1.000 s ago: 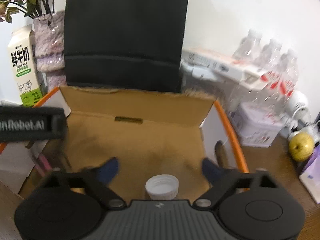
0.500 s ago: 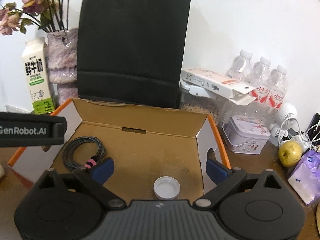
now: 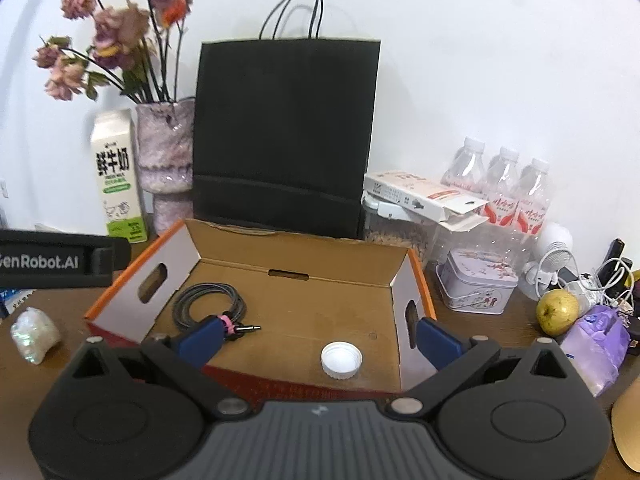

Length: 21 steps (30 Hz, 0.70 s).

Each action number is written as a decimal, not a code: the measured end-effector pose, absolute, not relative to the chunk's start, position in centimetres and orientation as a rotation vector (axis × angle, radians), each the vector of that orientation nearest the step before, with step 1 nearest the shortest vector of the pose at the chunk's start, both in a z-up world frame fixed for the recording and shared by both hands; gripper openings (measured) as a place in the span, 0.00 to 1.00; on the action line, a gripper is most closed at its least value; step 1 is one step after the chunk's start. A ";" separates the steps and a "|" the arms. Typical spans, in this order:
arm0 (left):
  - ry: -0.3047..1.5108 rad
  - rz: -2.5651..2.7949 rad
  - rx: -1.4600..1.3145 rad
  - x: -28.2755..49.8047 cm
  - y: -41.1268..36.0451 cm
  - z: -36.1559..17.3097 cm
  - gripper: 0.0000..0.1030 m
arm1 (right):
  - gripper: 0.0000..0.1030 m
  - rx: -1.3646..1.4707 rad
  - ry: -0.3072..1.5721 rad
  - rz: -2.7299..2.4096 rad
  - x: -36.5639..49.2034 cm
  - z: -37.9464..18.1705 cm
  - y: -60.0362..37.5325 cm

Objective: Organize objects
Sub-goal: 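Open the left tool dropping the cable while the right tool releases the cap into the box, then move both tools back toward the navy pouch and red rose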

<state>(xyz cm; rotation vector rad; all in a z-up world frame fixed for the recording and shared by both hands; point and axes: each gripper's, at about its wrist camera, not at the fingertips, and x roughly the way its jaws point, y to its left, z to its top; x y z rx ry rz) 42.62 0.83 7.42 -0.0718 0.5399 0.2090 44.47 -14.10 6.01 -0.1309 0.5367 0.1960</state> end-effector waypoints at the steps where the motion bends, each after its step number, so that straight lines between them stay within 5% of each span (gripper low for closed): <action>1: 0.533 0.206 -0.070 42.0 0.9 7.6 1.00 | 1.00 -0.129 0.531 0.198 43.9 6.2 -14.2; 21: 0.479 0.144 -0.090 29.6 1.8 7.4 1.00 | 1.00 -0.140 0.450 0.234 30.4 7.4 -17.2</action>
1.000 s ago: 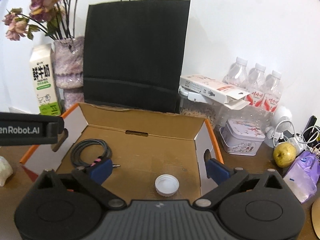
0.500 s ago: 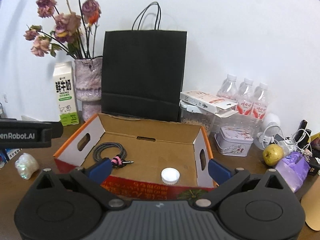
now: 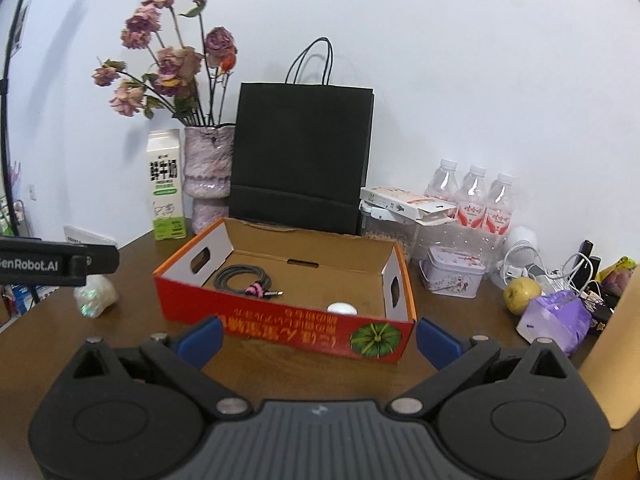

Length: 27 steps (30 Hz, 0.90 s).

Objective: Organize objects
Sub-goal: 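Move both tools back toward the navy pouch and red rose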

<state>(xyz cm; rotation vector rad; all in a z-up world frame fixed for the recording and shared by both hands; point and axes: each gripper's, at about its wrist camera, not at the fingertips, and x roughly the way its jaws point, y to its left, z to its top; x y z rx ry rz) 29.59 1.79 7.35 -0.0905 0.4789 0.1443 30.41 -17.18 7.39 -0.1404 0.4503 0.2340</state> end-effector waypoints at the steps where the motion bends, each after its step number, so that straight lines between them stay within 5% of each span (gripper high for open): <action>1: 0.479 0.147 -0.090 29.0 1.8 7.1 1.00 | 1.00 -0.142 0.447 0.238 29.7 7.3 -17.3; 27: 0.527 0.050 -0.062 18.9 1.1 1.0 1.00 | 1.00 -0.112 0.424 0.237 17.9 1.5 -19.8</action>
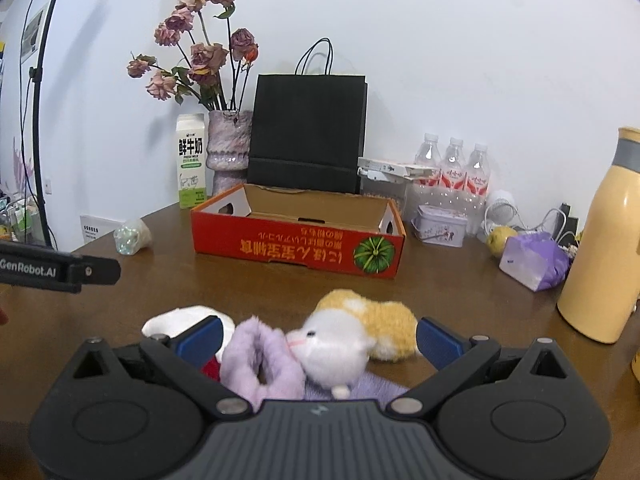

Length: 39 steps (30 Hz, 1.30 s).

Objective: Organize objects
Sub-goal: 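Move both tools back toward the navy pouch and red rose, then grasp the navy zippered pouch with the left tool and lift it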

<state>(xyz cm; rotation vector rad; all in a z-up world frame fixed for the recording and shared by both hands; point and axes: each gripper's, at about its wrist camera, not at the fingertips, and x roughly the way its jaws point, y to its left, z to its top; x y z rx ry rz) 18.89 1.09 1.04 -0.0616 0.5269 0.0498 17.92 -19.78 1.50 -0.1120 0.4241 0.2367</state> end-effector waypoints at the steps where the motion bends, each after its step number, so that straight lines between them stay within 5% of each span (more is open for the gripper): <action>1: 0.534 0.048 -0.059 18.7 1.0 0.8 1.00 | 1.00 -0.107 0.427 0.239 17.7 1.3 -19.9; 39: 0.684 0.097 0.044 18.8 -7.8 -4.9 1.00 | 1.00 -0.004 0.515 0.212 15.9 -3.9 -23.3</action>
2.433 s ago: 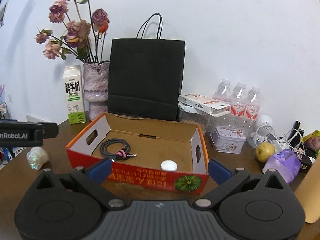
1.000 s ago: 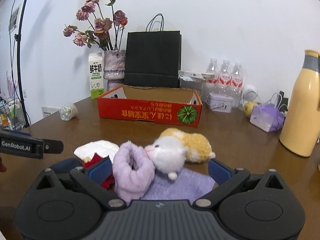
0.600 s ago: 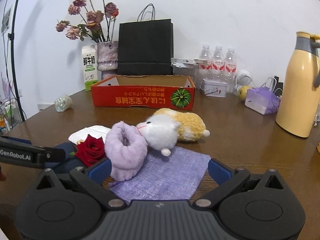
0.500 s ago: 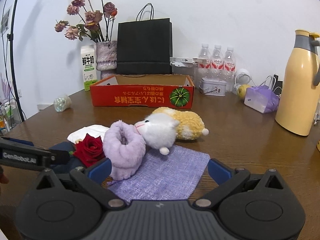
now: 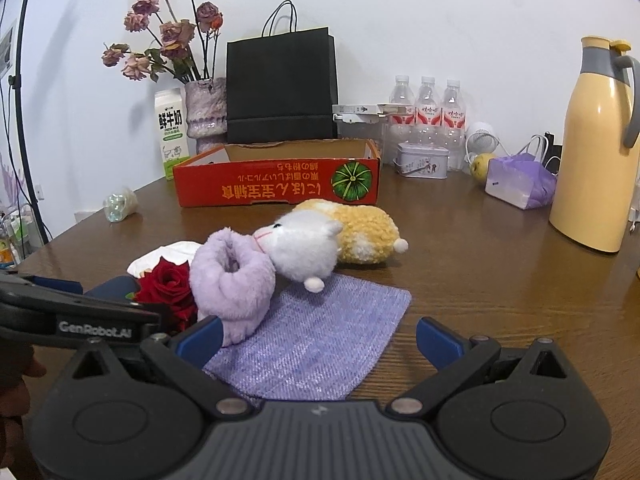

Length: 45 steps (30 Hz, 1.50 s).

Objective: Organize objects
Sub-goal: 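Grasp the navy zippered pouch with the left tool and lift it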

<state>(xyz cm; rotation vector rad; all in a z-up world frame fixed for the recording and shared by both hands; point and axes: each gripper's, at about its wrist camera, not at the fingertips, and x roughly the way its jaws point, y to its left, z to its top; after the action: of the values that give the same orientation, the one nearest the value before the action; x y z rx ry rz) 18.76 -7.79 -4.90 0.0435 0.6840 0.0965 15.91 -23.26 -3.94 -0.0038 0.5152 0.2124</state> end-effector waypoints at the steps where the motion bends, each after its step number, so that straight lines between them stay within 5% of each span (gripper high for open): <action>1: 0.683 0.104 0.050 18.8 -8.0 -5.0 1.00 | 1.00 -0.003 0.516 0.213 15.9 -4.0 -23.3; 33: 0.768 0.189 -0.174 17.5 -3.0 -5.5 1.00 | 1.00 -0.006 0.531 0.236 15.5 -4.5 -22.3; 45: 0.805 -0.117 0.077 20.7 -0.7 -6.1 0.99 | 1.00 -0.004 0.543 0.238 15.6 -4.7 -22.2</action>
<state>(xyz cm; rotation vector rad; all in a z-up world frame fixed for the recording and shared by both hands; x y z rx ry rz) 20.75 -0.69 -6.11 0.0768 0.8051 -0.1174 15.64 -22.24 -4.65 -0.0040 0.5430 0.2381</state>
